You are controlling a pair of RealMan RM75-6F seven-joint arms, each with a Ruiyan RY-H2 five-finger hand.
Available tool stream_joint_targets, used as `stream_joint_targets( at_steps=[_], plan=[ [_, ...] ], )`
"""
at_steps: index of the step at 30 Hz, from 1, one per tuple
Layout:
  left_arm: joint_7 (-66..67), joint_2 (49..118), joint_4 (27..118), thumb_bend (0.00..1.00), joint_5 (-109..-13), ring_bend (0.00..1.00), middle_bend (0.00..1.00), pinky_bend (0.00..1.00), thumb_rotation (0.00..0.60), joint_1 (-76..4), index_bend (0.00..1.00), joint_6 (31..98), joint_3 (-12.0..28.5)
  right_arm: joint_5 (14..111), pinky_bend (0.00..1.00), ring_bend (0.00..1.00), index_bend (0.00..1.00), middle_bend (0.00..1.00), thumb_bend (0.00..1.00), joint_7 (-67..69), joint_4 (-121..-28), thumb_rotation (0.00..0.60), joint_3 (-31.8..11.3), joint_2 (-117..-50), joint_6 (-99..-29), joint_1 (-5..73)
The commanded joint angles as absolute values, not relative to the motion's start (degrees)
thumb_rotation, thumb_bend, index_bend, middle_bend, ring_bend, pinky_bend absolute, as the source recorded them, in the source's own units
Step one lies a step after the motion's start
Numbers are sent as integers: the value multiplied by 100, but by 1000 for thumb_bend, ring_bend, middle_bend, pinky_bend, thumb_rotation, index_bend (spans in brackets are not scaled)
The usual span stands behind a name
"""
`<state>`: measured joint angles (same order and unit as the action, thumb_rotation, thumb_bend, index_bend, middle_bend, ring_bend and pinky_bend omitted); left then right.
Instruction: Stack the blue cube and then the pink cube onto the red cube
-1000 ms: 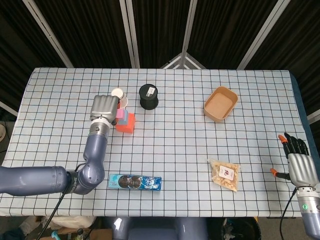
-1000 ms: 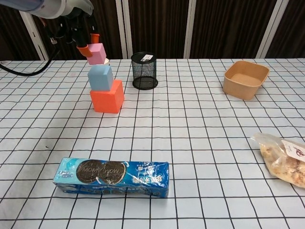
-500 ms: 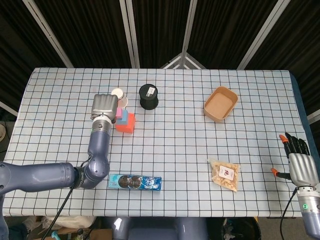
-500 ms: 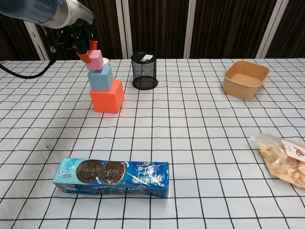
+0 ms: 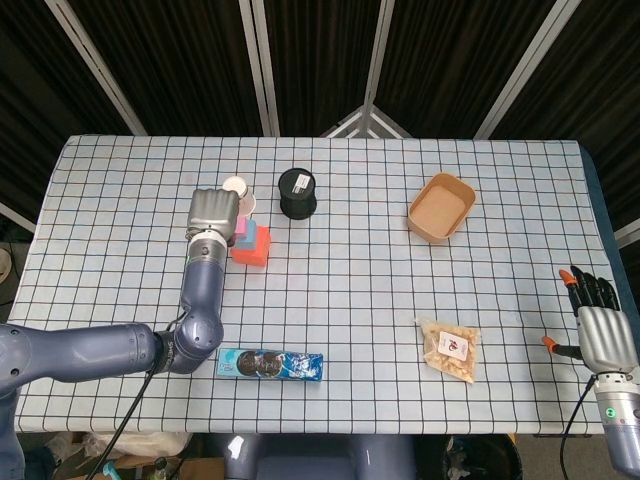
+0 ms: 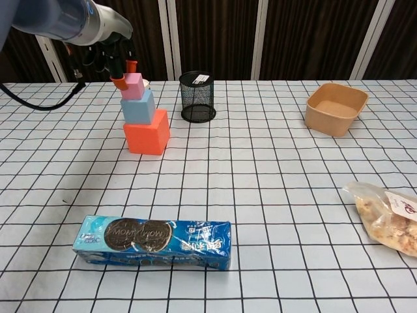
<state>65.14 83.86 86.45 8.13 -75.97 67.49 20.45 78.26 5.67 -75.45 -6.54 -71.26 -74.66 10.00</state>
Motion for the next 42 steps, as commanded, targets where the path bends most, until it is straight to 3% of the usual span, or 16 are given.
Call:
stream_joint_targets(
  at_steps=[1,10,16,30,35,39,42],
  plan=[
    [6533,8410,8626,361,810,688,845,736,600,-7591,443,6744,2065,7825,36,34,9,42,95,566,-7544,600,-654,-7127,-7461,1002],
    [6586,8484,8556,353,794,688,842,736,600,-7554,431,6727,2128,7820,36,35,10,42,95,563,-7545,600,-656,-7127,-7451,1006],
    [6634,8484,8607,304,763,688,841,736,600,-7533,369,6751,2164,7827,36,34,10,42,95,573,-7550,600,-654,-7120,-7455,1004],
    [6799,8265,9023,302,700,687,831,736,600,-7527,245,7048,2261,7805,35,34,10,42,95,581,-7579,600,-655,-7097,-7422,1007],
    [6787,7513,10084,274,559,650,798,728,600,-7356,231,7494,2432,7827,36,34,10,42,95,608,-7584,600,-645,-7091,-7411,1014],
    [6328,6474,11639,263,251,475,632,630,600,-6793,239,7457,2602,7828,36,34,10,42,95,622,-7649,600,-629,-7045,-7393,1003],
    [5766,5423,13102,248,-549,360,505,523,600,-5928,177,7152,2403,7853,36,35,9,42,95,614,-7756,600,-627,-6988,-7459,975]
  ],
)
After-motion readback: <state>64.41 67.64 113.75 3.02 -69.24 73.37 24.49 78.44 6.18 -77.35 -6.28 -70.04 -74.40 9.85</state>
